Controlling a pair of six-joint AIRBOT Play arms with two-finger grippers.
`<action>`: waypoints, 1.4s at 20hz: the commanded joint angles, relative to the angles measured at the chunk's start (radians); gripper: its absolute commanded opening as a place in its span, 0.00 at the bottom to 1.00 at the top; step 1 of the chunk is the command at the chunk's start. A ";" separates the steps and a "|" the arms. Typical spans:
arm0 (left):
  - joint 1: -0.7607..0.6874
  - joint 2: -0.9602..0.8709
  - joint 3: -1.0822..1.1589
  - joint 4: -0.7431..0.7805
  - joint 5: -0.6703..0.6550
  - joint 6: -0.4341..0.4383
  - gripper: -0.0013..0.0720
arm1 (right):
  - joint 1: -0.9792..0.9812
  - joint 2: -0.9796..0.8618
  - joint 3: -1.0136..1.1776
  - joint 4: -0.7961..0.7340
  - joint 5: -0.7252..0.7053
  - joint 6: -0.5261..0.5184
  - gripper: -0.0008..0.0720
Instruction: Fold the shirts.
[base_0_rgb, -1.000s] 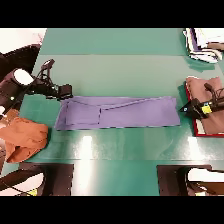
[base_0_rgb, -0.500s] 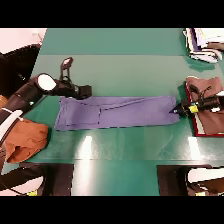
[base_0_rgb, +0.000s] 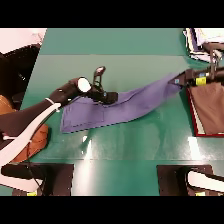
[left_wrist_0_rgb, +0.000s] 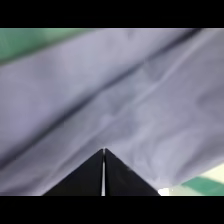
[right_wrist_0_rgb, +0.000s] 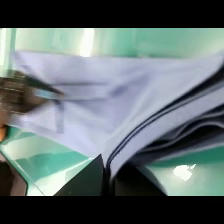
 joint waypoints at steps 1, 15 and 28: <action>-0.048 -0.085 0.057 -0.008 -0.019 0.005 0.05 | 0.129 0.060 0.131 0.015 -0.033 0.062 0.03; 0.173 0.112 0.071 0.238 -0.143 0.006 0.05 | 0.581 -0.022 0.196 0.094 -0.256 0.072 0.03; 0.590 0.533 0.070 0.531 -0.290 0.006 0.05 | 1.023 -0.517 0.504 0.047 -0.357 -0.037 0.52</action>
